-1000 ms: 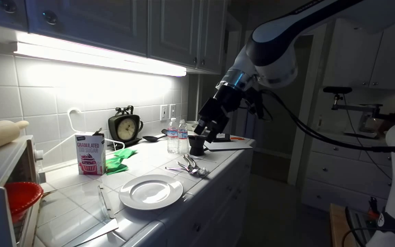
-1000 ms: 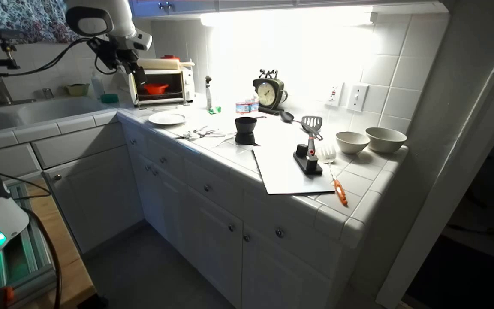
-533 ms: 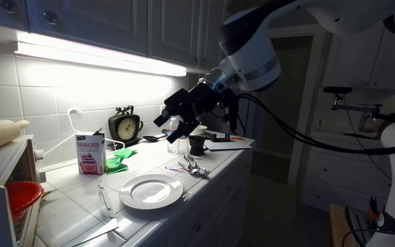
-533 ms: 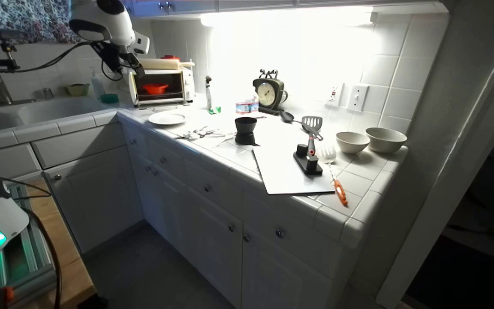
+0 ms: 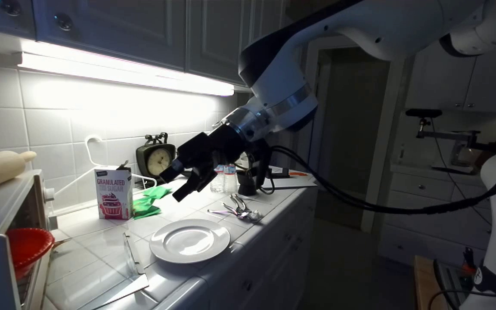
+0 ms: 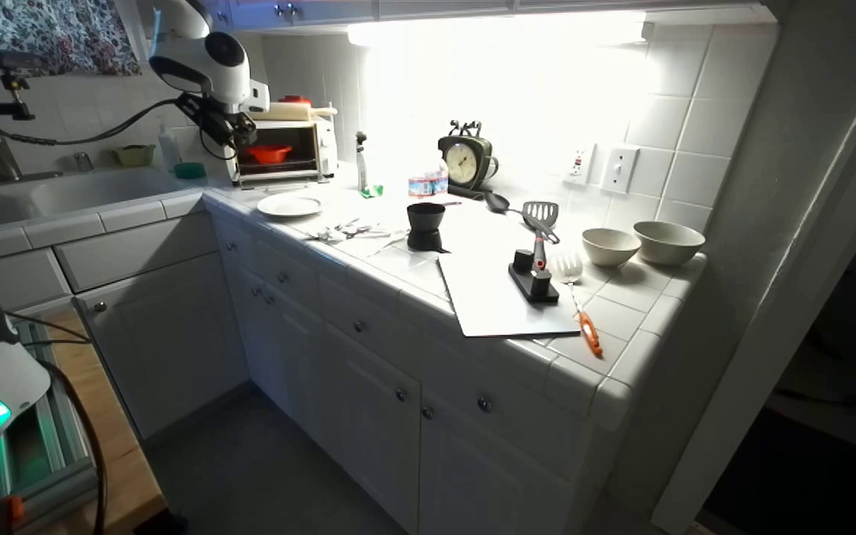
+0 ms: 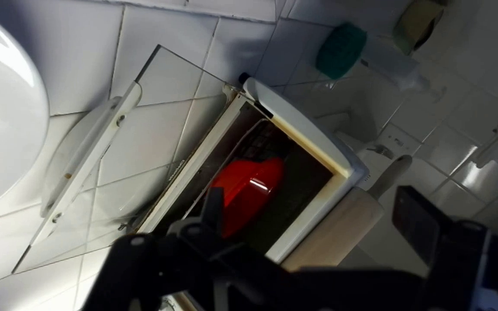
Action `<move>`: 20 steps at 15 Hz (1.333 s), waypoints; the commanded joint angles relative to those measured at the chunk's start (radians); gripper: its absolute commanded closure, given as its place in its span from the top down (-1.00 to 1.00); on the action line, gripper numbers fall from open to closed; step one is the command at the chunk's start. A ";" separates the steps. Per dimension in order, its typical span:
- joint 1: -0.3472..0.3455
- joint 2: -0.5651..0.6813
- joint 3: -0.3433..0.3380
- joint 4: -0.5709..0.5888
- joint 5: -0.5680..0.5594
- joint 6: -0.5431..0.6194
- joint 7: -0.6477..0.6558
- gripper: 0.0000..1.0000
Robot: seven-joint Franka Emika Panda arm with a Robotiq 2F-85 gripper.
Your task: Put the bowl on the plate
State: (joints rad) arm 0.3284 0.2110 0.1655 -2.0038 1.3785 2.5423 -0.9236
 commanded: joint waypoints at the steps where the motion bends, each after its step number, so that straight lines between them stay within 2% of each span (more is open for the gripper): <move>1: -0.030 0.110 0.047 0.104 0.078 0.016 -0.035 1.00; 3: -0.026 0.154 0.056 0.143 0.092 0.029 -0.019 1.00; 4: -0.030 0.098 0.047 0.081 0.043 0.013 -0.003 1.00; 9: -0.027 0.144 0.052 0.126 0.052 0.017 -0.003 1.00; 14: 0.007 0.210 0.046 0.205 0.185 0.258 0.044 1.00; 16: 0.018 0.247 0.049 0.247 0.206 0.305 0.057 1.00; 20: 0.046 0.331 0.046 0.332 0.168 0.333 0.117 1.00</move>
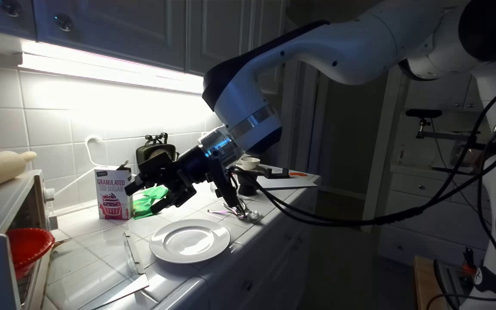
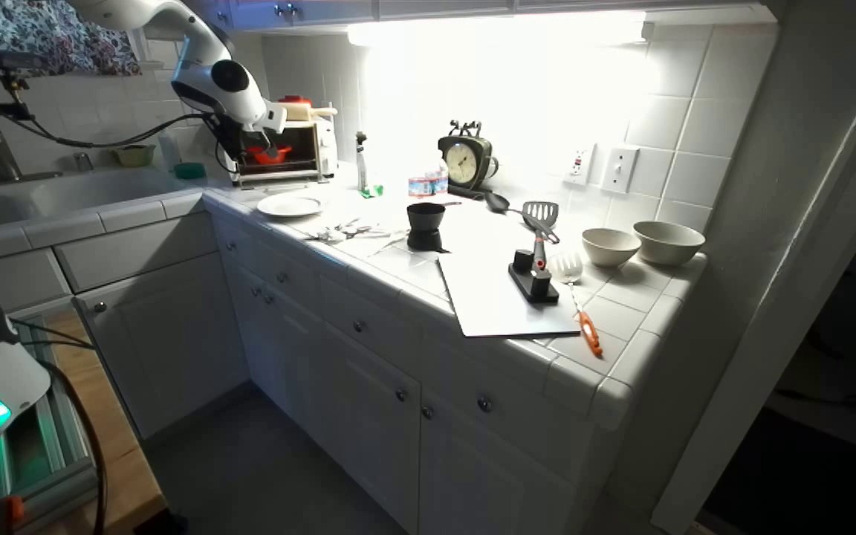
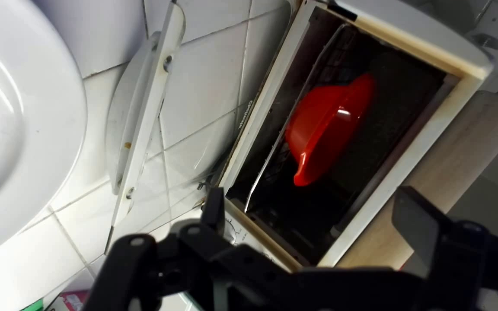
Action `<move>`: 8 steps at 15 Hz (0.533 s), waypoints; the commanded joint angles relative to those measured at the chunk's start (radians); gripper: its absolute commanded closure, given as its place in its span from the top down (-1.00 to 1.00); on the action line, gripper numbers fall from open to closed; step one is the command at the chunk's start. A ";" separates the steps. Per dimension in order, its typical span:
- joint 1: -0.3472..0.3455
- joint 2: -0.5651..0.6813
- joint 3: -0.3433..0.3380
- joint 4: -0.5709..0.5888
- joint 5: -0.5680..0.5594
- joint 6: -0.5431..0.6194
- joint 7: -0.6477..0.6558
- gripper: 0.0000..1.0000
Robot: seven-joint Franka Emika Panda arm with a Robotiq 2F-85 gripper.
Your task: Put the bowl on the plate
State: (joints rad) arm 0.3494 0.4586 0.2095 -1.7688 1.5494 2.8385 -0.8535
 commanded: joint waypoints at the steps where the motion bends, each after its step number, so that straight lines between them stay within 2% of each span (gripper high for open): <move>1: 0.031 0.105 0.002 0.121 -0.005 0.034 0.057 1.00; 5: 0.054 0.181 -0.002 0.215 -0.033 0.002 0.105 1.00; 8: 0.073 0.227 -0.011 0.272 -0.073 -0.022 0.196 1.00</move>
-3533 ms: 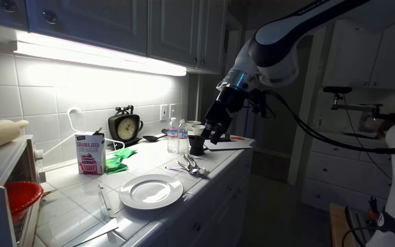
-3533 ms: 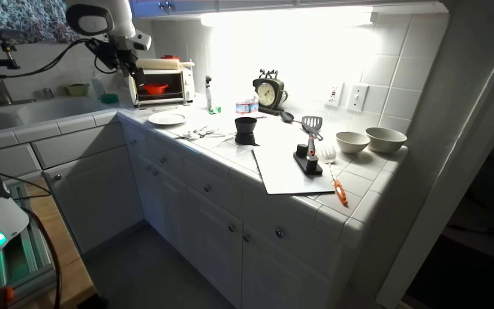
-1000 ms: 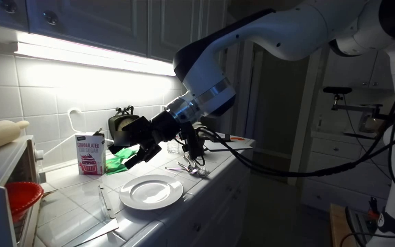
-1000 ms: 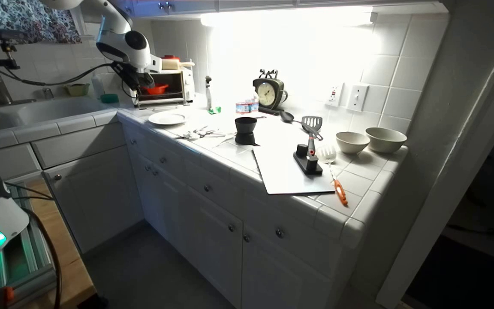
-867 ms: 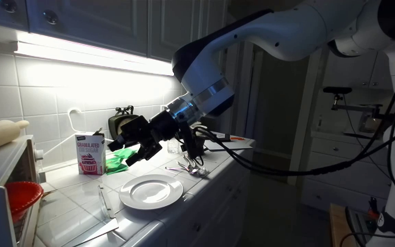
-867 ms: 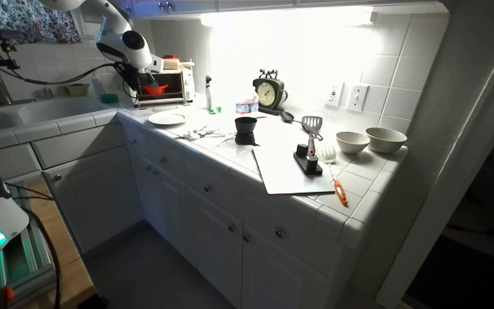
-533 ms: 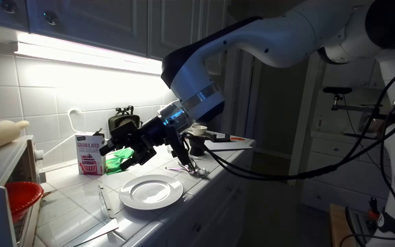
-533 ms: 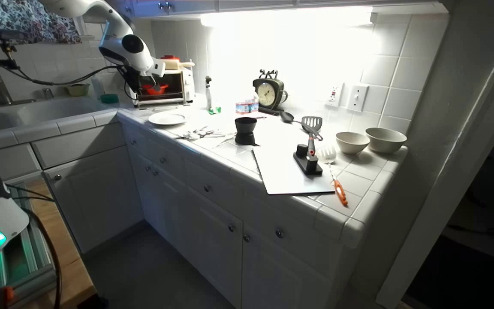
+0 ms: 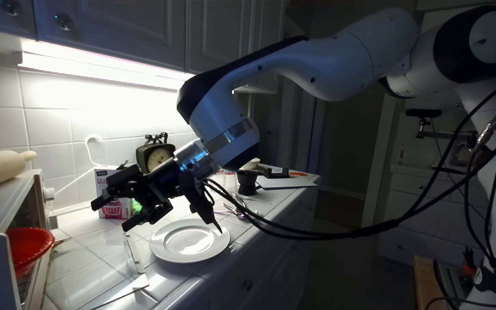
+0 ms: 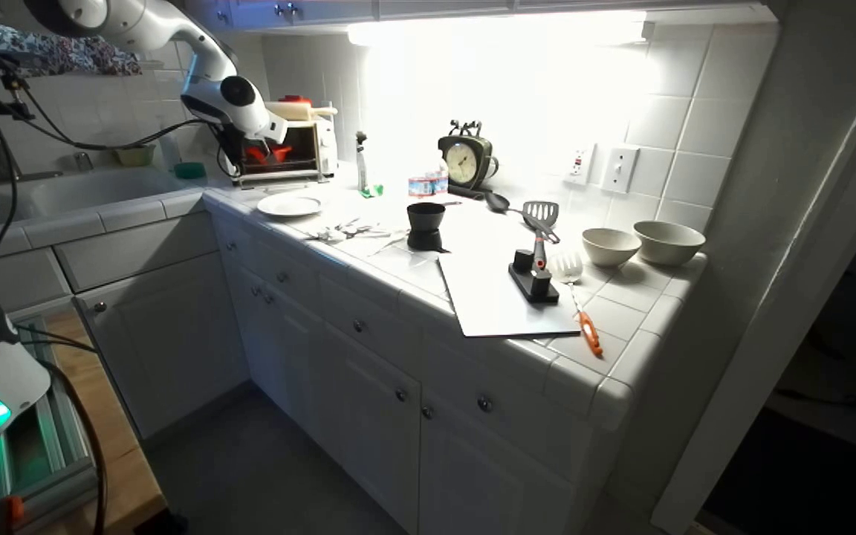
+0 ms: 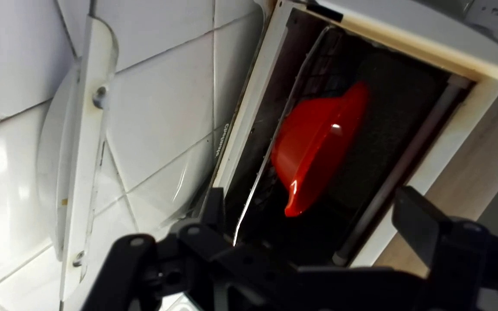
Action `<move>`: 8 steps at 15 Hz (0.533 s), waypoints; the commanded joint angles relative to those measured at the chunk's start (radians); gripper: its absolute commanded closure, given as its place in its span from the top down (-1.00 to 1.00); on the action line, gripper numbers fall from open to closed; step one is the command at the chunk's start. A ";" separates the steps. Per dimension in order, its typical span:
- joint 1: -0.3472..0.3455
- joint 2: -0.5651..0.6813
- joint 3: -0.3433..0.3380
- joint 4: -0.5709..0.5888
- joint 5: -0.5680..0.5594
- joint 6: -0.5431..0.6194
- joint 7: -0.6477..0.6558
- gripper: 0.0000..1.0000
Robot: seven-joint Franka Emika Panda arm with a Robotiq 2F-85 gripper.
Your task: Put the bowl on the plate
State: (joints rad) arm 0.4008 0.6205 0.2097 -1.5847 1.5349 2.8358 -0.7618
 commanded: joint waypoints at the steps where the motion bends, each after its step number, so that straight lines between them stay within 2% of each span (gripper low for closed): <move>1: 0.027 0.080 -0.016 0.105 -0.080 -0.026 0.139 1.00; 4: 0.044 0.121 -0.039 0.151 -0.176 -0.068 0.272 1.00; 5: 0.019 0.135 -0.011 0.164 -0.239 -0.085 0.335 1.00; 8: 0.010 0.175 -0.005 0.226 -0.358 -0.126 0.468 1.00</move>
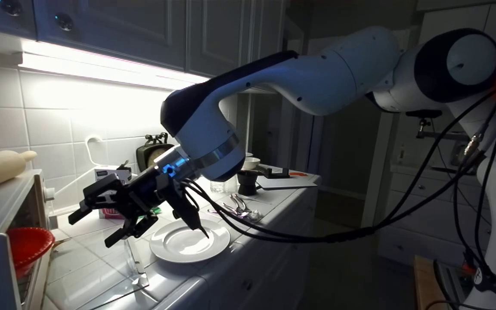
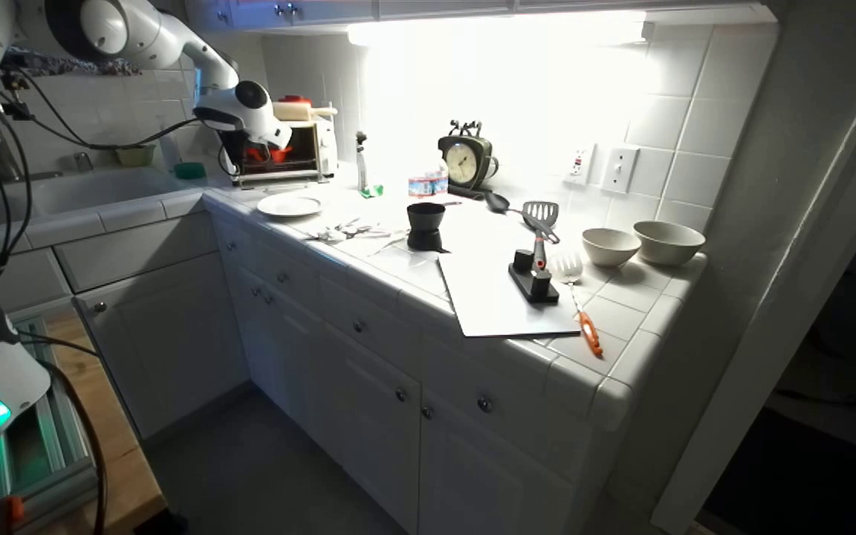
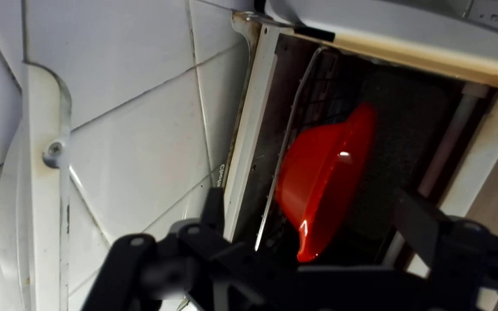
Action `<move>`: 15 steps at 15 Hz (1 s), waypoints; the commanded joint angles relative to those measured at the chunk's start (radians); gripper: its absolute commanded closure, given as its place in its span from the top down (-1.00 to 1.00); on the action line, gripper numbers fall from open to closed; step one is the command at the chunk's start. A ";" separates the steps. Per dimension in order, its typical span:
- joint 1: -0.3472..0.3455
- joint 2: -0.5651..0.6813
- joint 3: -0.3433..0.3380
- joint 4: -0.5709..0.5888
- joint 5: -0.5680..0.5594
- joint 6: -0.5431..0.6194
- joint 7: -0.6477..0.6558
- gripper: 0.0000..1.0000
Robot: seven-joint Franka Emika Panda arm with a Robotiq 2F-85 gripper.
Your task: Put the bowl on the plate
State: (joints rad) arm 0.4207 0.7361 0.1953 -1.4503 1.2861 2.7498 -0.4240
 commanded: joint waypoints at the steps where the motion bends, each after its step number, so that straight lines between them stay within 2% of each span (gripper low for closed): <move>1: -0.013 0.073 0.014 0.114 -0.139 -0.050 0.164 1.00; 5: -0.021 0.129 0.047 0.209 -0.203 -0.045 0.237 1.00; 8: -0.016 0.175 0.072 0.266 -0.237 -0.033 0.241 1.00; 9: 0.010 0.183 0.043 0.279 -0.204 -0.039 0.215 1.00; 13: 0.036 0.225 0.037 0.317 -0.216 -0.031 0.197 0.97; 14: 0.041 0.233 0.033 0.325 -0.217 -0.031 0.196 0.85; 15: 0.046 0.240 0.028 0.332 -0.220 -0.031 0.195 0.47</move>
State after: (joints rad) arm 0.4455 0.9285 0.2385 -1.1861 1.0965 2.7188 -0.2352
